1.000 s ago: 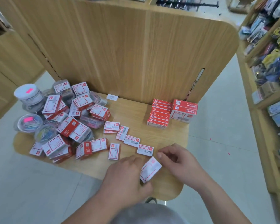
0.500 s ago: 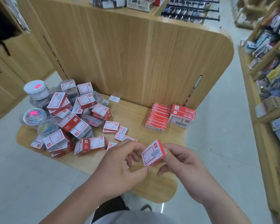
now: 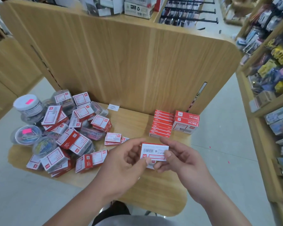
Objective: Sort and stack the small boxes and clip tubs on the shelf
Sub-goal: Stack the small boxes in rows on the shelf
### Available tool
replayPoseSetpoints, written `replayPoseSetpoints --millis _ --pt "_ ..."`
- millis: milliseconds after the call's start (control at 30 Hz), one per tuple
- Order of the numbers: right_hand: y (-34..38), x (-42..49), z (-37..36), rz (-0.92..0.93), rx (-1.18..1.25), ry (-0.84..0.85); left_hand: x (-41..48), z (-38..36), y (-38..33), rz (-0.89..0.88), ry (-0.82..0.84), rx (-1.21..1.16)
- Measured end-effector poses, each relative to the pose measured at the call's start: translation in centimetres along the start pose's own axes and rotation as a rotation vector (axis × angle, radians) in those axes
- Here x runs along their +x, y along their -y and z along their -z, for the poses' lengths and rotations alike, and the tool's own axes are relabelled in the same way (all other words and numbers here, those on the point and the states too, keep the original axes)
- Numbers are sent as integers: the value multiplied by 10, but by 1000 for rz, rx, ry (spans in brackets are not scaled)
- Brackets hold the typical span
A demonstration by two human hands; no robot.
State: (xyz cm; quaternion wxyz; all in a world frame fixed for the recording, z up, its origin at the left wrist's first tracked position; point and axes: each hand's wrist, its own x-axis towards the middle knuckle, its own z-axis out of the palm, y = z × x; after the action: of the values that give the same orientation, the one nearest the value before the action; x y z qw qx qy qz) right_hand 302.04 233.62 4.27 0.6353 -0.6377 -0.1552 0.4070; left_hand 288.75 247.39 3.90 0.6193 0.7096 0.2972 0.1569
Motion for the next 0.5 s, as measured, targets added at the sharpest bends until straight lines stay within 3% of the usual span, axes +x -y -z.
replayPoseSetpoints --millis 133,267,333,400,500 --pt "3 9 -8 2 -68 -162 11 11 7 -195 -28 126" --pt "5 16 -8 -112 -27 -74 22 16 21 -424 0 245" --pt "3 19 -4 -115 8 -50 29 16 22 -409 30 214" --pt "1 21 0 -102 7 -38 36 14 20 -275 42 151" --pt "-8 26 6 -82 -5 -158 45 14 26 -217 24 179"
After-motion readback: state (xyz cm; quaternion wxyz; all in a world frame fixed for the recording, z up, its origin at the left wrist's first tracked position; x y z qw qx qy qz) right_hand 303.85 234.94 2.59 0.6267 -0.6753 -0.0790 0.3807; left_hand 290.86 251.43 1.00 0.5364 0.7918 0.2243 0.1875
